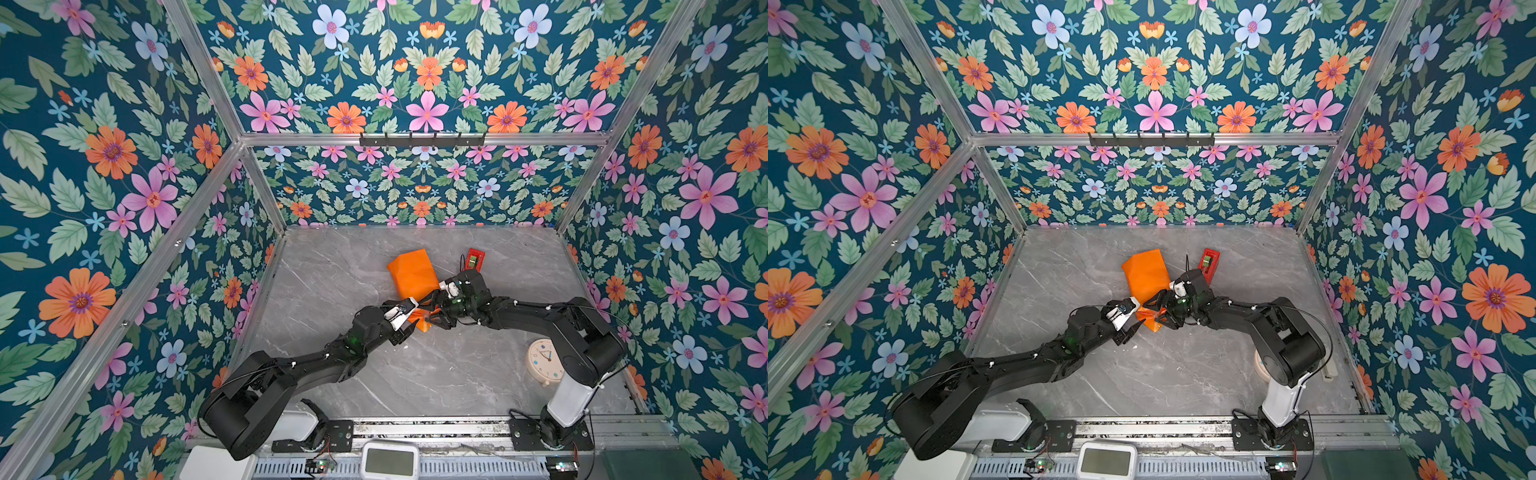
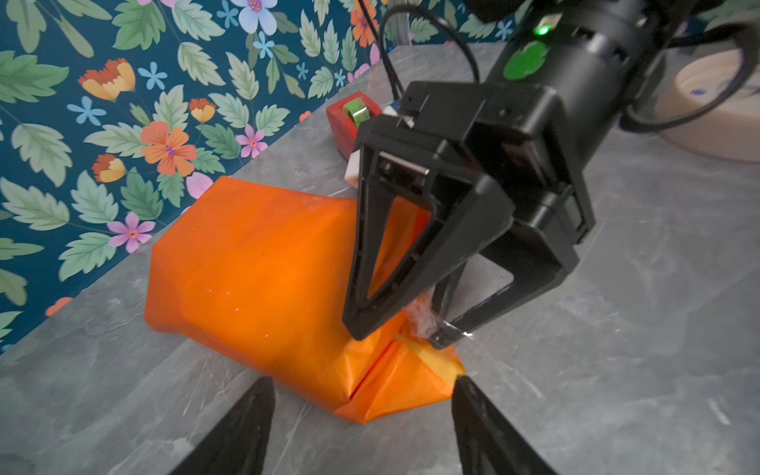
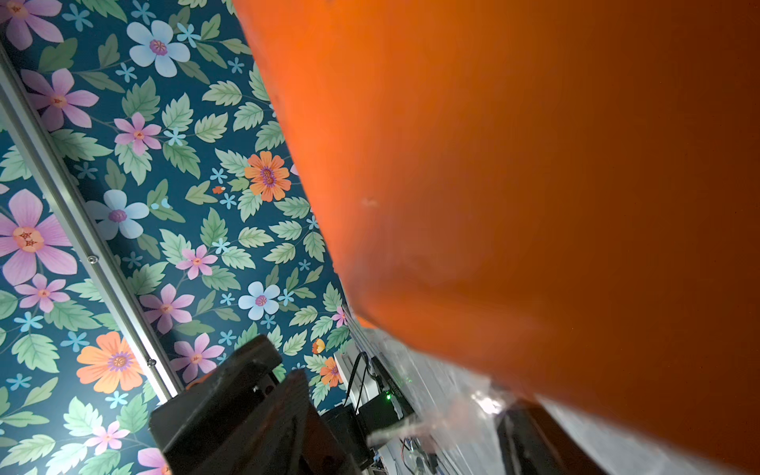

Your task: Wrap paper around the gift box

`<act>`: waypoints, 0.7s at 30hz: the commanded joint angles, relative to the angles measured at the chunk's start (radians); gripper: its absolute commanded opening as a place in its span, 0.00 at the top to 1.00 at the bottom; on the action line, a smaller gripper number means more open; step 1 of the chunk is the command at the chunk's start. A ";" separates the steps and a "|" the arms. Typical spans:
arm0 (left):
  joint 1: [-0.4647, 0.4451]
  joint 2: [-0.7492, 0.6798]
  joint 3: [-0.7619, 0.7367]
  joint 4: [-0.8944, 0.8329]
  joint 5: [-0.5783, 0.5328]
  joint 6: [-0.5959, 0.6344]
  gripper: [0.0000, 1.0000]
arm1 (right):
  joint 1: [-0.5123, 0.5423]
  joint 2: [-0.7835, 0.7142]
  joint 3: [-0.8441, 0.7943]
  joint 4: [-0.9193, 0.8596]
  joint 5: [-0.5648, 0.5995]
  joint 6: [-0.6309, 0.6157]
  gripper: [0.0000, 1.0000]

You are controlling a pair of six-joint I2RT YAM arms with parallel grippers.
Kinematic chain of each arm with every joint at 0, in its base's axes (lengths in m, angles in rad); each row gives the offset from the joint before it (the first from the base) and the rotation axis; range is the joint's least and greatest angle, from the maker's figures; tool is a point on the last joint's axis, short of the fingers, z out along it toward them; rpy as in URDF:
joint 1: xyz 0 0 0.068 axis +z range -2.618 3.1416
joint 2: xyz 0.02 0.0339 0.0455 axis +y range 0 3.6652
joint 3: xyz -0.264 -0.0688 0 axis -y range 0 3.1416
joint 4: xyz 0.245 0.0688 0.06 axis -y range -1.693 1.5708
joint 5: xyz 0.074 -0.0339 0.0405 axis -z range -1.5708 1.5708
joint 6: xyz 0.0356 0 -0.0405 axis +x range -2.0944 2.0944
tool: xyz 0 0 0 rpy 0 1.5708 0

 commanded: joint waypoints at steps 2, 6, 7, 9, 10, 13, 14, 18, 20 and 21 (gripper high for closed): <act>0.000 -0.038 -0.018 0.007 0.140 -0.160 0.39 | -0.008 -0.073 -0.053 -0.003 -0.030 -0.003 0.28; 0.016 -0.059 -0.062 0.102 0.172 -0.254 0.43 | -0.007 -0.160 -0.103 0.054 -0.063 0.036 0.28; 0.021 -0.053 -0.060 0.113 0.197 -0.265 0.43 | -0.004 -0.175 -0.109 0.061 -0.072 0.042 0.28; 0.024 -0.026 -0.043 0.131 0.258 -0.281 0.44 | -0.001 -0.207 -0.115 0.063 -0.085 0.050 0.28; 0.026 -0.013 -0.036 0.142 0.281 -0.290 0.44 | 0.001 -0.222 -0.118 0.063 -0.087 0.053 0.28; 0.046 0.026 -0.032 0.253 0.353 -0.354 0.43 | 0.007 -0.263 -0.123 0.051 -0.092 0.059 0.28; 0.051 0.041 -0.027 0.282 0.372 -0.374 0.42 | 0.009 -0.274 -0.125 0.050 -0.095 0.061 0.27; 0.052 0.080 0.010 0.334 0.429 -0.411 0.40 | 0.015 -0.300 -0.127 0.052 -0.100 0.069 0.27; 0.052 0.093 0.026 0.345 0.447 -0.413 0.40 | 0.019 -0.306 -0.124 0.048 -0.099 0.068 0.27; 0.052 0.101 0.036 0.344 0.448 -0.416 0.41 | 0.020 -0.308 -0.123 0.047 -0.099 0.070 0.27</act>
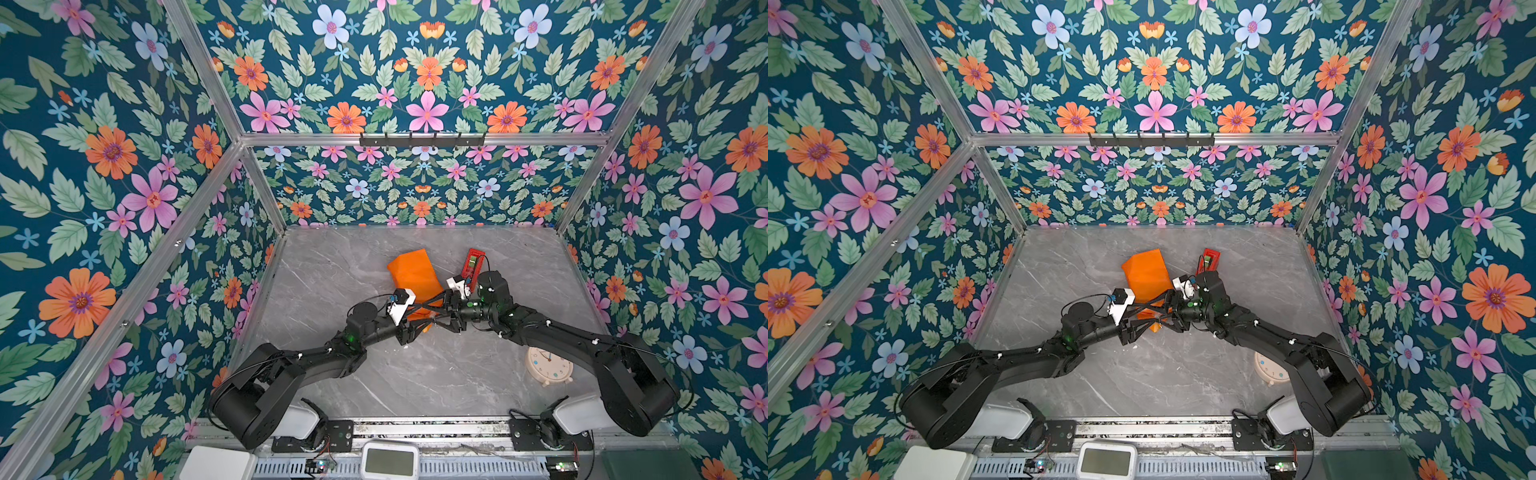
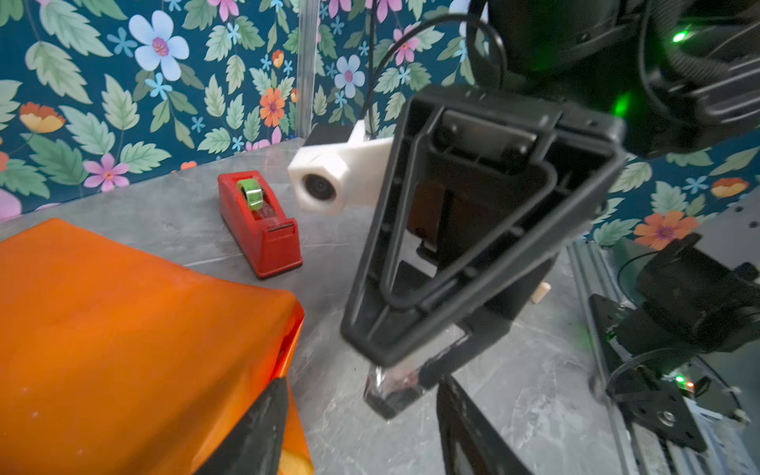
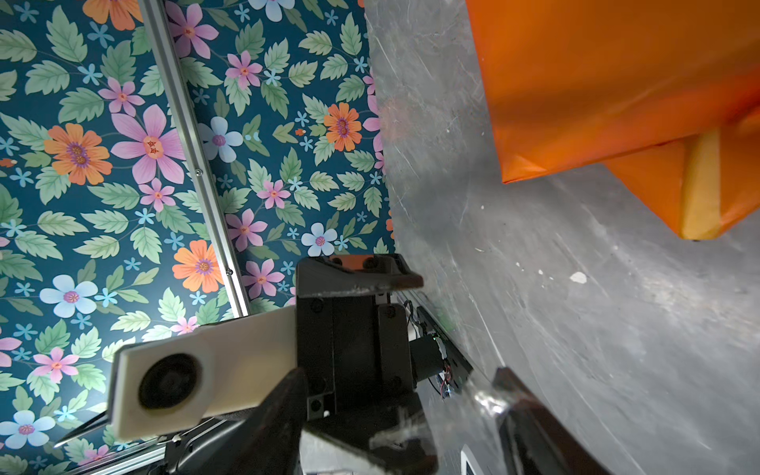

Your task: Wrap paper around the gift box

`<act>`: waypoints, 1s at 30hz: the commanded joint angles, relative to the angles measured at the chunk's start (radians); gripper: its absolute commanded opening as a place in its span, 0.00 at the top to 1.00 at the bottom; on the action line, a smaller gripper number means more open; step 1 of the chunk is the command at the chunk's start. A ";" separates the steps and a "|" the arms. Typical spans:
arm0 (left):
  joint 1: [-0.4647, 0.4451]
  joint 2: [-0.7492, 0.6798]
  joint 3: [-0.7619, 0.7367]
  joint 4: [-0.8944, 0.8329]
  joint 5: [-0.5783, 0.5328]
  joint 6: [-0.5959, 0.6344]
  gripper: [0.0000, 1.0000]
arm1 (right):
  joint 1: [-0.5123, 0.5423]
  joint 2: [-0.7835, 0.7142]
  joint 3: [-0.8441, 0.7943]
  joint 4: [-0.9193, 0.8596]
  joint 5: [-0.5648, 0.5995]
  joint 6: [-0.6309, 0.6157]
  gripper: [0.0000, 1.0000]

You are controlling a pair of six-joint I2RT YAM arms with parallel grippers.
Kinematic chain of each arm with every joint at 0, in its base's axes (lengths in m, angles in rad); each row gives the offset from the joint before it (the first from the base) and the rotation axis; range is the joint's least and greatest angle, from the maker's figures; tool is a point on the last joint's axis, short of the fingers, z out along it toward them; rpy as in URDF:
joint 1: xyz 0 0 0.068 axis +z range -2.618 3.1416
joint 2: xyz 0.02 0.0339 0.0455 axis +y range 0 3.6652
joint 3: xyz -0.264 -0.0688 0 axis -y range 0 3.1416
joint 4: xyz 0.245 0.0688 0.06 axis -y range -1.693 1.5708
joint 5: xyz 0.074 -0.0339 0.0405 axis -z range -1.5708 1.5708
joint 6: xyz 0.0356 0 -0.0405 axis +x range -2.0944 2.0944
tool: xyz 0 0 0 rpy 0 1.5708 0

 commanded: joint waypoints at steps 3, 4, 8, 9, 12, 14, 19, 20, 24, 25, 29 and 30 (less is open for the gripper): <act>0.000 0.036 0.044 0.066 0.080 -0.040 0.45 | 0.008 -0.010 0.008 0.014 -0.011 0.016 0.27; 0.000 0.041 0.047 0.073 0.088 -0.041 0.46 | 0.009 -0.010 0.008 0.016 -0.011 0.016 0.27; 0.000 0.067 0.063 0.095 0.137 -0.056 0.55 | 0.009 -0.008 0.011 0.020 -0.011 0.022 0.27; 0.000 0.073 0.066 0.098 0.146 -0.060 0.58 | 0.009 -0.007 0.013 0.020 -0.009 0.022 0.27; -0.001 0.085 0.061 0.120 0.167 -0.066 0.65 | 0.010 -0.009 0.015 0.021 -0.007 0.024 0.27; 0.000 0.090 0.065 0.119 0.181 -0.068 0.72 | 0.009 -0.009 0.017 0.017 -0.002 0.025 0.27; 0.006 0.075 0.053 0.119 0.164 -0.078 1.00 | 0.007 -0.026 0.013 0.004 0.028 0.030 0.27; 0.013 0.065 0.038 0.138 0.138 -0.097 1.00 | 0.004 -0.037 0.004 -0.006 0.047 0.034 0.27; 0.020 0.020 -0.020 0.135 0.088 -0.123 1.00 | -0.025 -0.120 -0.098 0.059 0.157 0.115 0.25; 0.020 0.010 -0.026 0.103 0.073 -0.113 1.00 | -0.028 -0.139 -0.118 0.079 0.177 0.127 0.25; 0.043 -0.060 -0.074 0.036 -0.021 -0.110 1.00 | -0.032 -0.182 -0.129 0.077 0.192 0.107 0.24; 0.050 -0.079 -0.078 0.020 -0.036 -0.115 1.00 | -0.032 -0.182 -0.127 0.078 0.187 0.105 0.24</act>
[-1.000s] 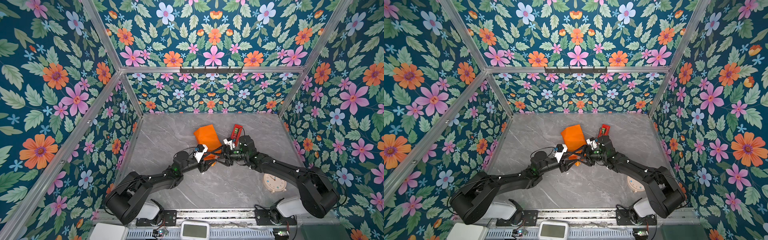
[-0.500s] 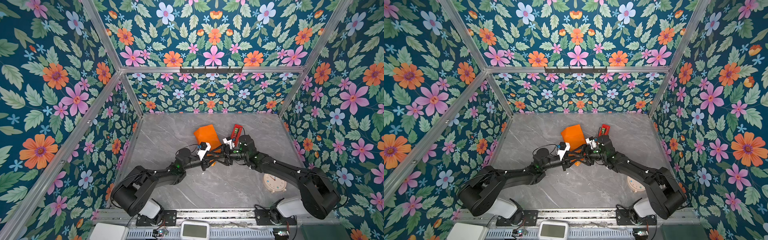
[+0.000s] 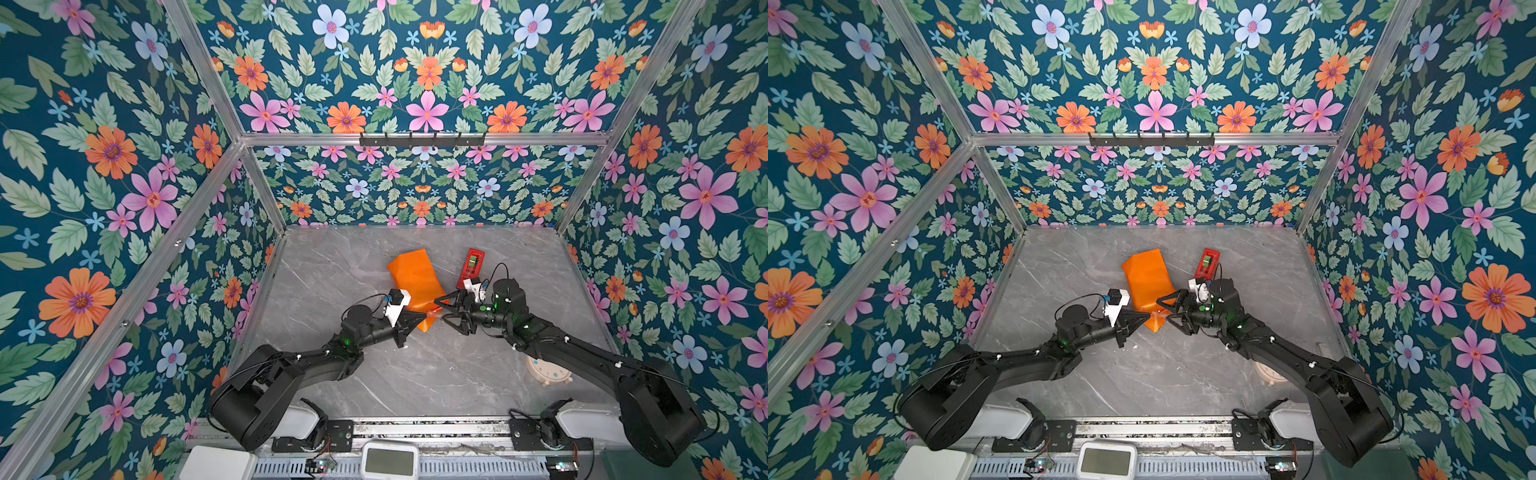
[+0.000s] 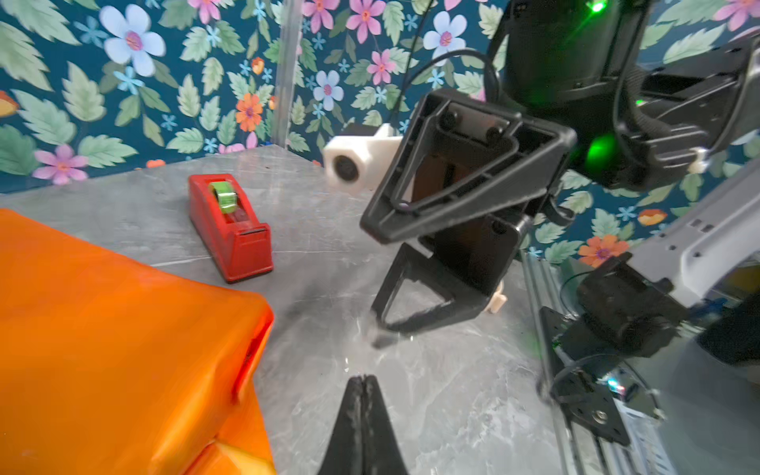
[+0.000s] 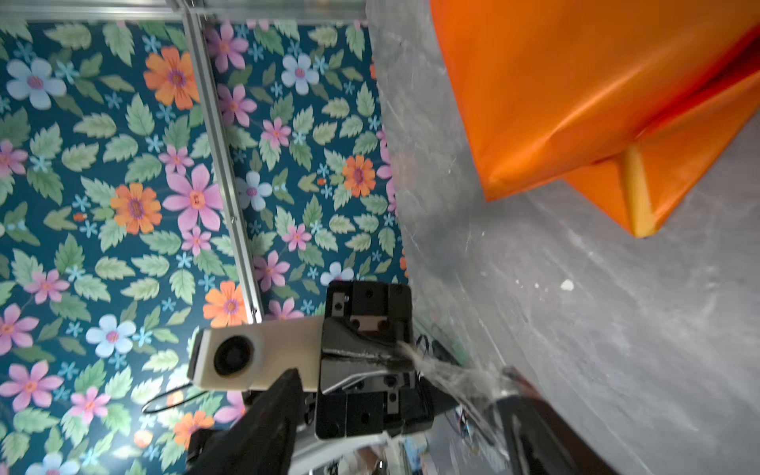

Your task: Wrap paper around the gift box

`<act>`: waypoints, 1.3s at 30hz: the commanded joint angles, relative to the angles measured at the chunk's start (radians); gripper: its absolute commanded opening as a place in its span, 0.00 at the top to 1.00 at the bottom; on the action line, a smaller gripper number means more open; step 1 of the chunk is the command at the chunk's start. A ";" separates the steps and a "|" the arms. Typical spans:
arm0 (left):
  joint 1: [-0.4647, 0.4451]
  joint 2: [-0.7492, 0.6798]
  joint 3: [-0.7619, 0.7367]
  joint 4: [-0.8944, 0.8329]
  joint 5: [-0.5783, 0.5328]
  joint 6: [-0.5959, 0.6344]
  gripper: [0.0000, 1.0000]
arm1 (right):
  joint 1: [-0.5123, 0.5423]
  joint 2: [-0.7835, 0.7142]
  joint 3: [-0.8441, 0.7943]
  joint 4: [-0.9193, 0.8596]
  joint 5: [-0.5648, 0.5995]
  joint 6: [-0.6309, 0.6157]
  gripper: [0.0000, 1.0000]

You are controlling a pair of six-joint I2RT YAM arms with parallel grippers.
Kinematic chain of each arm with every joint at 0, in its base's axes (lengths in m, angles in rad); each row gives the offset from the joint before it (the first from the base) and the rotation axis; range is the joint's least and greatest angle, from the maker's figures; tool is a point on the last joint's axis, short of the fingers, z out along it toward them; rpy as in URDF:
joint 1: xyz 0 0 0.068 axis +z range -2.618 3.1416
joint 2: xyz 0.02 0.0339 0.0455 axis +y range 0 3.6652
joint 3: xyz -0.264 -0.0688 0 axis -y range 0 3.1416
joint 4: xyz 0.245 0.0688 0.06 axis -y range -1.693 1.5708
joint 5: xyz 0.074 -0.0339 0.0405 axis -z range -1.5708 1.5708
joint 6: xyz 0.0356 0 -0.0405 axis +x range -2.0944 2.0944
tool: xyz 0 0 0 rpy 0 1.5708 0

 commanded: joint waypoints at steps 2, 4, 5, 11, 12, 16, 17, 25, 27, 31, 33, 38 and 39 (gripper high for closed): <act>0.028 -0.070 -0.011 -0.086 -0.099 -0.014 1.00 | 0.000 -0.010 0.005 0.032 0.023 -0.010 0.24; 0.050 -0.110 -0.015 -0.127 -0.107 -0.014 1.00 | 0.000 -0.003 0.011 0.026 0.009 -0.024 0.24; 0.057 -0.124 -0.012 -0.142 -0.115 -0.023 1.00 | 0.000 0.007 0.021 0.027 -0.010 -0.038 0.24; 0.057 -0.083 0.030 -0.135 0.029 -0.025 0.43 | 0.003 0.036 0.048 0.041 -0.052 -0.040 0.24; 0.057 -0.065 0.033 -0.115 0.036 -0.038 0.34 | 0.010 0.042 0.061 0.038 -0.059 -0.045 0.24; 0.052 0.012 0.067 0.002 0.109 -0.104 0.18 | 0.027 0.062 0.097 0.030 -0.084 -0.059 0.24; 0.048 0.032 0.082 0.012 0.122 -0.117 0.17 | 0.031 0.065 0.102 0.033 -0.087 -0.059 0.24; 0.024 0.110 0.122 0.103 0.165 -0.168 0.39 | 0.043 0.076 0.105 0.044 -0.091 -0.054 0.24; 0.021 0.123 0.125 0.107 0.171 -0.168 0.49 | 0.045 0.076 0.106 0.046 -0.091 -0.053 0.24; 0.013 0.145 0.137 0.116 0.185 -0.175 0.62 | 0.047 0.075 0.106 0.047 -0.088 -0.049 0.24; 0.010 0.150 0.143 0.116 0.185 -0.175 0.64 | 0.049 0.075 0.107 0.047 -0.087 -0.048 0.24; 0.007 0.161 0.148 0.118 0.184 -0.175 0.86 | 0.051 0.075 0.107 0.050 -0.085 -0.045 0.24; 0.007 0.162 0.146 0.116 0.184 -0.173 0.95 | 0.050 0.071 0.105 0.051 -0.083 -0.043 0.24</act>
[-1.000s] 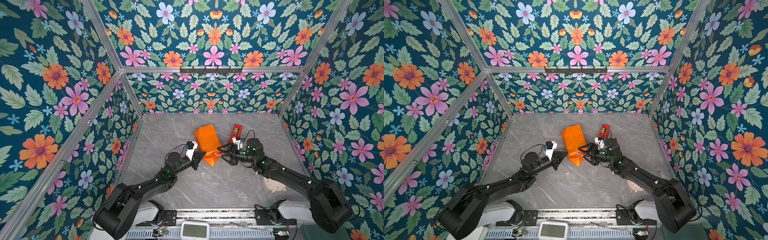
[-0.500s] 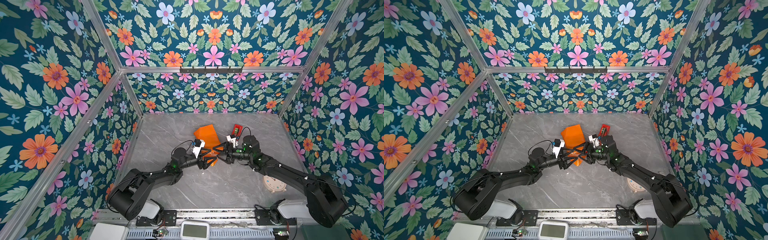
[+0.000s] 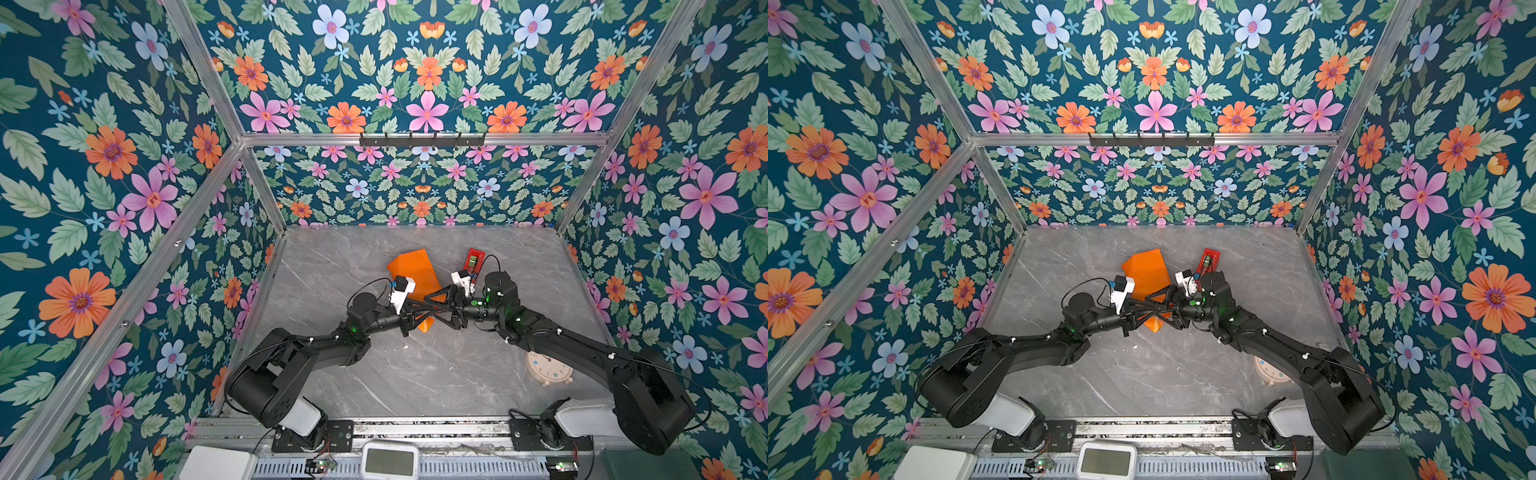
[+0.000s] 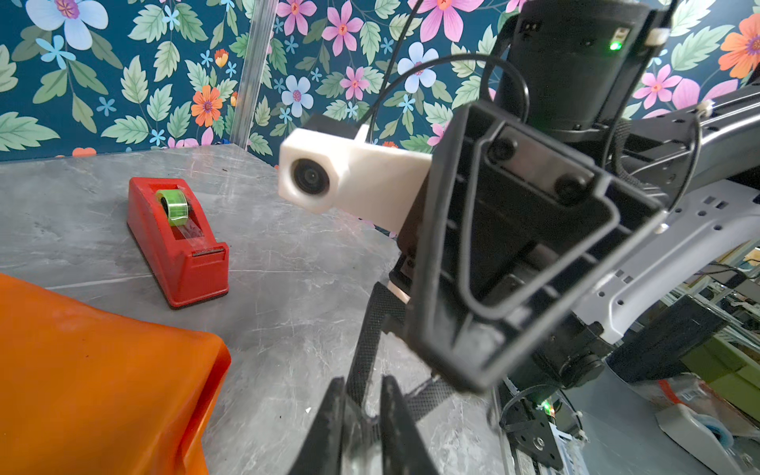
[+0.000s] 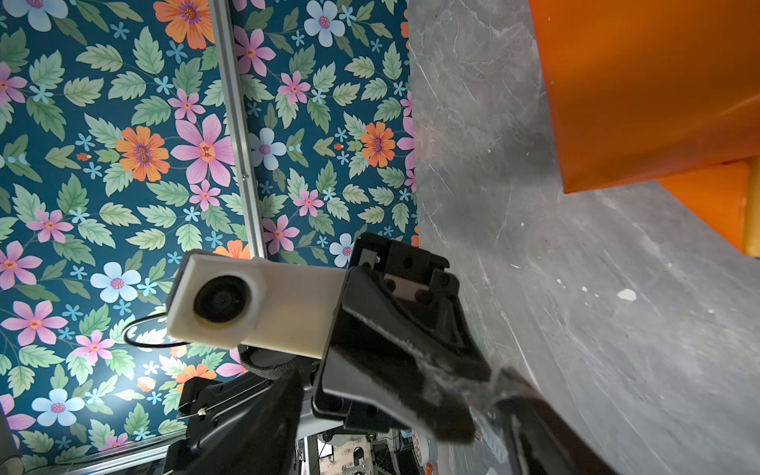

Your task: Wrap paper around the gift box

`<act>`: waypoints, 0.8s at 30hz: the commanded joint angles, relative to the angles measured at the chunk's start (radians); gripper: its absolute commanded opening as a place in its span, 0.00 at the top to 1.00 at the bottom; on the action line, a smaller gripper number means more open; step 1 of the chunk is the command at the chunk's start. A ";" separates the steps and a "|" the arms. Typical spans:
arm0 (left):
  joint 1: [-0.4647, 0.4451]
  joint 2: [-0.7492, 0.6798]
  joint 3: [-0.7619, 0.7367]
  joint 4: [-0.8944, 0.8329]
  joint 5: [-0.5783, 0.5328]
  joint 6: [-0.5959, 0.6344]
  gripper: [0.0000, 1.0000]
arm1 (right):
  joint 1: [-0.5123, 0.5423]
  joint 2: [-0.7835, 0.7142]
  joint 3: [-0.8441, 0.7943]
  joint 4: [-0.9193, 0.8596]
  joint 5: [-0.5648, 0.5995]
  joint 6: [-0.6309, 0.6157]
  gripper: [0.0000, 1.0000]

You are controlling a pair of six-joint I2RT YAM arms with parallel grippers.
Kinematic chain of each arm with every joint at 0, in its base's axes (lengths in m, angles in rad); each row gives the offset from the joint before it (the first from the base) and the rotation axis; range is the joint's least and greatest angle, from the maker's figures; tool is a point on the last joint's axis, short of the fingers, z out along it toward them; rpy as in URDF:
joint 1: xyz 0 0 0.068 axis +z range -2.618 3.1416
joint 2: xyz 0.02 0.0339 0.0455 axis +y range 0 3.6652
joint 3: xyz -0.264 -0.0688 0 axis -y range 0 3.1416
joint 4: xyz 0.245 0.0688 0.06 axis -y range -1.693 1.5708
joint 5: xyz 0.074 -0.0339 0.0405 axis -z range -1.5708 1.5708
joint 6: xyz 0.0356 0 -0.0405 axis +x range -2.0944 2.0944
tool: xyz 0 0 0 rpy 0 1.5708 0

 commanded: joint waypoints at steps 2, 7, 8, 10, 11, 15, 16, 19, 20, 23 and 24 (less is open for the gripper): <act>-0.002 -0.001 -0.008 0.027 0.003 0.010 1.00 | 0.001 -0.013 -0.001 0.040 0.009 0.008 0.24; -0.005 -0.032 -0.070 0.021 -0.064 0.033 1.00 | 0.001 -0.044 -0.015 0.099 0.056 0.030 0.24; -0.008 -0.039 -0.076 0.002 -0.072 0.047 1.00 | 0.001 -0.050 -0.021 0.117 0.067 0.034 0.24; -0.022 -0.051 -0.080 -0.046 -0.086 0.079 1.00 | 0.001 -0.058 -0.027 0.147 0.084 0.039 0.24; -0.026 -0.055 -0.081 -0.060 -0.090 0.087 1.00 | 0.001 -0.058 -0.025 0.156 0.086 0.037 0.24; -0.034 -0.086 -0.083 -0.160 -0.136 0.146 1.00 | 0.000 -0.064 -0.016 0.151 0.081 0.020 0.24; -0.035 -0.095 -0.080 -0.195 -0.143 0.168 1.00 | 0.001 -0.067 -0.012 0.135 0.080 0.009 0.24; -0.047 -0.124 -0.071 -0.280 -0.180 0.221 1.00 | 0.001 -0.074 -0.005 0.112 0.075 -0.015 0.24; -0.051 -0.134 -0.067 -0.319 -0.204 0.244 1.00 | 0.001 -0.077 -0.002 0.104 0.073 -0.024 0.24; -0.052 -0.152 -0.064 -0.365 -0.237 0.272 1.00 | 0.001 -0.074 0.008 0.081 0.061 -0.049 0.24; -0.054 -0.158 -0.066 -0.361 -0.216 0.273 1.00 | 0.000 -0.070 0.010 0.073 0.056 -0.051 0.24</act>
